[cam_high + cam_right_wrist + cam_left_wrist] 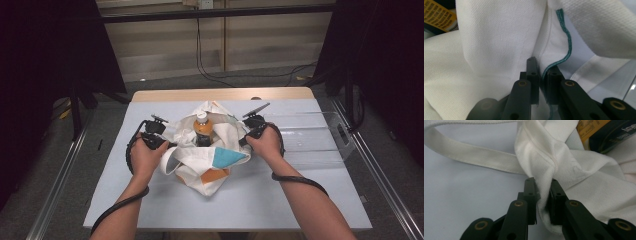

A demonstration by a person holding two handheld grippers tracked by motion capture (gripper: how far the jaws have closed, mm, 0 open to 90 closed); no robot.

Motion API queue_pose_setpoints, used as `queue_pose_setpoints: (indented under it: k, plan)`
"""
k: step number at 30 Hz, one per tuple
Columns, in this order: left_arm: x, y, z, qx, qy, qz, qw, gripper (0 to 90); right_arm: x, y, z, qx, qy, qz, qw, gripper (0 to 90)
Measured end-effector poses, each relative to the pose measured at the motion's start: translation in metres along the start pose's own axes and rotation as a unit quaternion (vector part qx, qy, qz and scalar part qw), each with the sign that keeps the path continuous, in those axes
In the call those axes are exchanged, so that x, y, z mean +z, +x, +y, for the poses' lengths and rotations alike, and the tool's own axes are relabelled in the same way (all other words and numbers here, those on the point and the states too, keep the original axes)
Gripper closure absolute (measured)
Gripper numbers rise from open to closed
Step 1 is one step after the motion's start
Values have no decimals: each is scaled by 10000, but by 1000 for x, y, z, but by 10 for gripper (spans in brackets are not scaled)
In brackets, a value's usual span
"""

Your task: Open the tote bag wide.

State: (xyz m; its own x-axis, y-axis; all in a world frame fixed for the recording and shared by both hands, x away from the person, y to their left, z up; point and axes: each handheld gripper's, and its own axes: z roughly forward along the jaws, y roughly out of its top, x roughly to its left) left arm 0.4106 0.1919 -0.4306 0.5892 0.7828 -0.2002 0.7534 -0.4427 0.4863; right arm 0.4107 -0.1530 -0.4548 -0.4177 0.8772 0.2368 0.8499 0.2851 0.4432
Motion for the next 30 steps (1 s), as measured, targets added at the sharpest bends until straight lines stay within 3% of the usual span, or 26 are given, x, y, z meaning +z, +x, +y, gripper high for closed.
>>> queue_pose_setpoints:
  k: [10,11,12,13,19,30]
  plan:
    - [4,-3,-3,25,-8,34,10000,795,5,4,-1,-128,-27,-113,9998,840]
    - [4,-5,-3,-112,-115,34,9999,795,5,4,-1,-136,-38,-123,9998,839]
    - [4,-5,-3,-111,-123,33,9999,795,4,5,-2,-61,-14,-132,9999,838]
    - [2,-4,-3,20,-27,34,10000,795,4,4,-2,-115,-43,-105,9999,836]
    - [-3,-5,1,26,-35,75,10000,797,0,2,-3,-116,-177,-80,9997,793]
    - [-9,-7,5,-8,-123,137,9998,803,-19,4,-2,-53,-414,-40,9991,693]
